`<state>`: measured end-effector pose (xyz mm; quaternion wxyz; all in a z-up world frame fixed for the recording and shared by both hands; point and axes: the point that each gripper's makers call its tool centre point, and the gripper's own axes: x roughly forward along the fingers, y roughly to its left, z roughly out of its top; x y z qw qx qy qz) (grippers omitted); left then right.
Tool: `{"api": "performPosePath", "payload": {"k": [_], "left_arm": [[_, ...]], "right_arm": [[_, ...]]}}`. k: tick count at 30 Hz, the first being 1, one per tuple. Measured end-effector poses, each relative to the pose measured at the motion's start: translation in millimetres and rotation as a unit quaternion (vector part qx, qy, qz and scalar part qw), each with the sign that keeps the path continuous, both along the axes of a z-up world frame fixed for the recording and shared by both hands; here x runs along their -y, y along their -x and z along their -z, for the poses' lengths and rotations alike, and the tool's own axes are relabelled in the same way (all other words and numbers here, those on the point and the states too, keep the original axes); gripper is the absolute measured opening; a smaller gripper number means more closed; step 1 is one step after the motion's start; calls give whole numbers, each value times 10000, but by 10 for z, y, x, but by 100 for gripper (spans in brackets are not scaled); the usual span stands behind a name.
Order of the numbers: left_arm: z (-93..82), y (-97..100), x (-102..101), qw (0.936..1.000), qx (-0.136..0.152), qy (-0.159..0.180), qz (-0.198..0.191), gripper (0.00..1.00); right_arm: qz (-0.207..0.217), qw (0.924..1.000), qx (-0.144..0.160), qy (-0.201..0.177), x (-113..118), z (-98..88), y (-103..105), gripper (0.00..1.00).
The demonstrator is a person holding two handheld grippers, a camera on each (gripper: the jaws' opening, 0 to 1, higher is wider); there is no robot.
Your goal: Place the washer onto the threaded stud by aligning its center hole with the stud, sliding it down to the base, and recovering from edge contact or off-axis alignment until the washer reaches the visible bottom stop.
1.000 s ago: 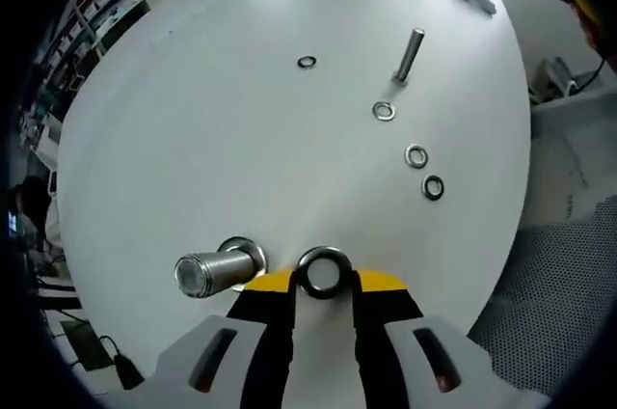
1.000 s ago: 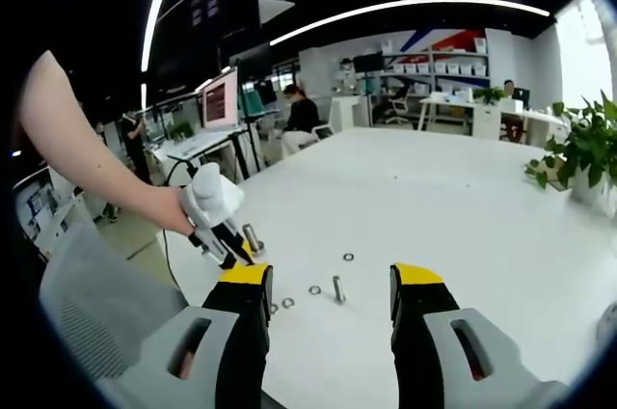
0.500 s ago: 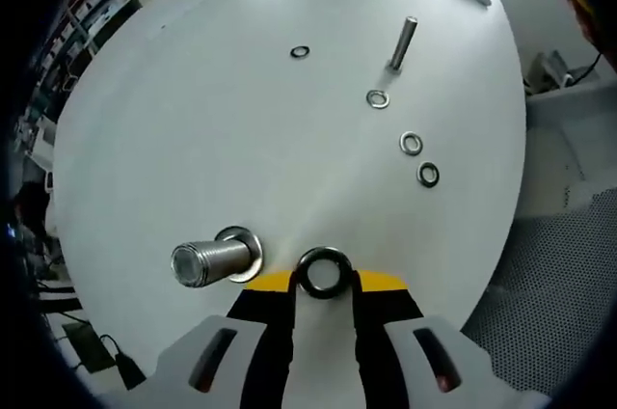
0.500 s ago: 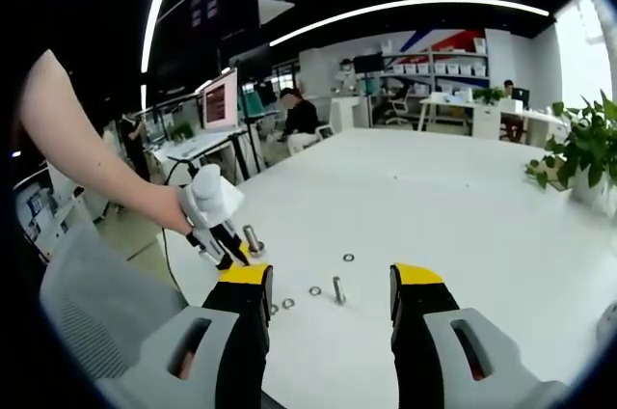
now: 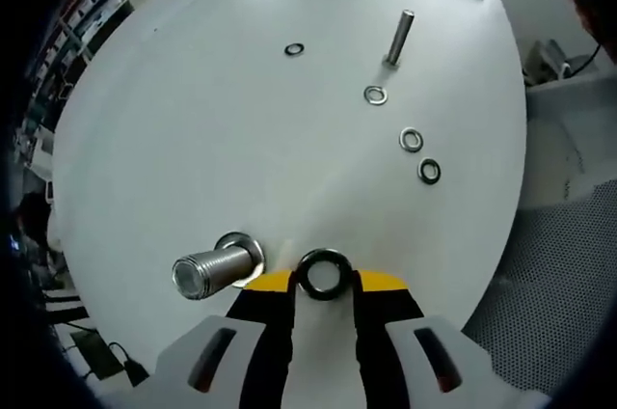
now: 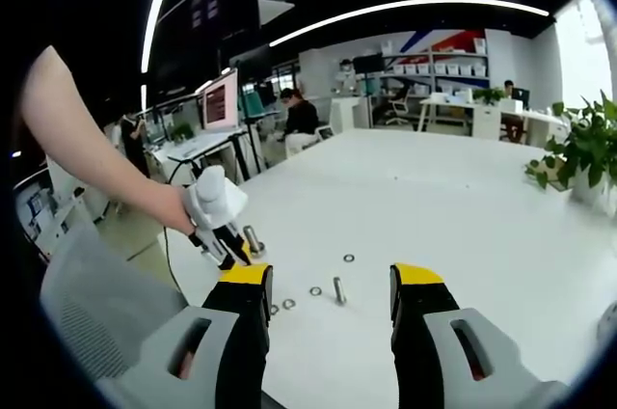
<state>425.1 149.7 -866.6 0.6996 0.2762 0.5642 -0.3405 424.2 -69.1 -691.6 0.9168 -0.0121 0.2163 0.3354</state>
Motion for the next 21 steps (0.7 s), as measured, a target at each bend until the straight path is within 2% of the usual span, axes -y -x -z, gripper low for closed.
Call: {"api": "performPosePath", "payload": {"k": [3,10,12,17,21], "left_arm": [[9,14,4,9995,-54,-171,262,22],[16,-15,1,9991,-261,-313,154,22],[17,2,10,9988,-222,-404,178,21],[-1,4,-16,9996,-153,-222,61,20],[11,-1,-5,9995,-204,-260,-5,19]], "right_arm": [[-22,10000,4,9,-9,2,0,51],[27,10000,-10,-23,12,1,-13,51],[32,10000,-29,-53,11,1,-12,51],[93,9998,-53,-139,31,-10,-23,51],[102,9998,-70,-135,37,0,-24,51]]}}
